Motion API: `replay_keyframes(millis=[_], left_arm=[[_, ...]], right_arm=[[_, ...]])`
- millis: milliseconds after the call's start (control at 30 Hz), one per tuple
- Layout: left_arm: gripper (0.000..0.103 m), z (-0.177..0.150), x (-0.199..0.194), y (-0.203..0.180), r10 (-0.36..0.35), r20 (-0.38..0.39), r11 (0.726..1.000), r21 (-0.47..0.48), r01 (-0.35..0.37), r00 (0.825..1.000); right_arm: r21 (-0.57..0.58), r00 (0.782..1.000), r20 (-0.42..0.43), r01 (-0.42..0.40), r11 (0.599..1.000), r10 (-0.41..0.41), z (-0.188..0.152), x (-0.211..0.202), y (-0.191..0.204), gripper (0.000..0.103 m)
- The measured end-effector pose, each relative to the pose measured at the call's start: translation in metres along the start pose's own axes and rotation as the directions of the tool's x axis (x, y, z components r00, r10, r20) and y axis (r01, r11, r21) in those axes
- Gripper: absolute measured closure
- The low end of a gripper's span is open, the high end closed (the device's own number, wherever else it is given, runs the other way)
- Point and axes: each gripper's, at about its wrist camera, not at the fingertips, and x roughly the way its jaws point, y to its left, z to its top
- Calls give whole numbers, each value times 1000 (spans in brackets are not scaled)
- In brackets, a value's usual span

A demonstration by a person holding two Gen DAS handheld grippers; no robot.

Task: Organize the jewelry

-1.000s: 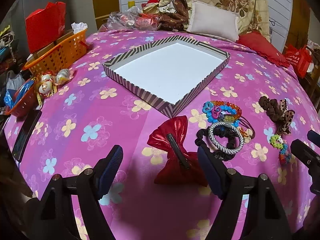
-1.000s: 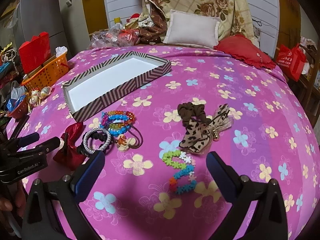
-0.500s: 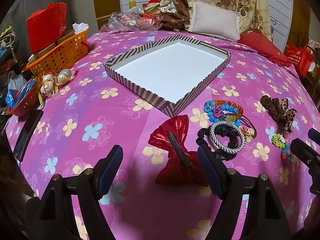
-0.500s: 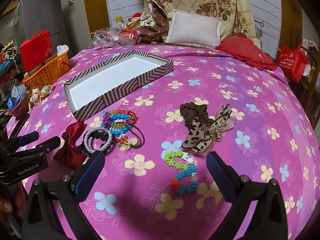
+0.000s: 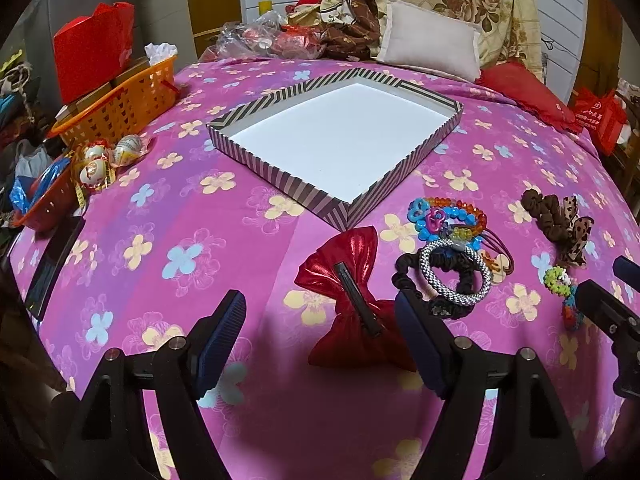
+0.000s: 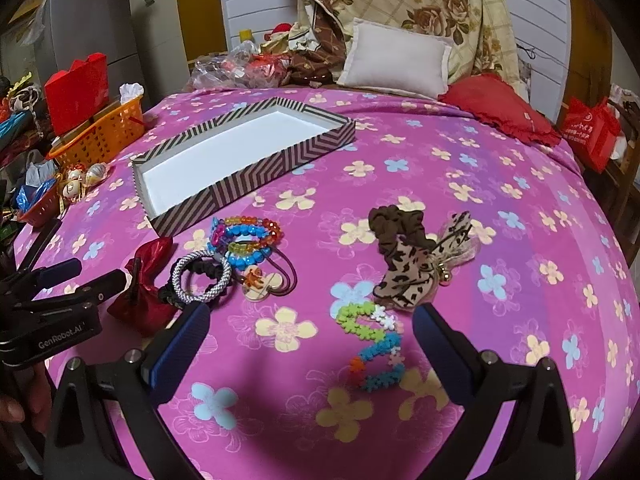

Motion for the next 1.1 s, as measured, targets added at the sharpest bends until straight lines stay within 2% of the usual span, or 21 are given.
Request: replay_keyframes(millis=[300,767,900,1000,1100], left_arm=[[41,-3,3,-2,30,-20,999,35,-30,999],[41,-3,3,0,3,-29,1000,4,-3,1000],[41,-3,4,7,-33,-35,999,-14,32,999],[41,-6,4,13,-79,-27,997,7,79,997],[43,-10,7,20,-114,-40,993,7,114,993]], right_arm=[[10,1000,-7,-2,1000,2,0,3,-1,1],[11,1000,-13,3,1000,-3,0,5,2,1],[13,1000,-17,5,1000,-5,0,6,0,1],[9,1000,-22,-3,1000,3,-2,7,-1,1],[13,1000,-23,-17,1000,17,-2,7,-5,5]])
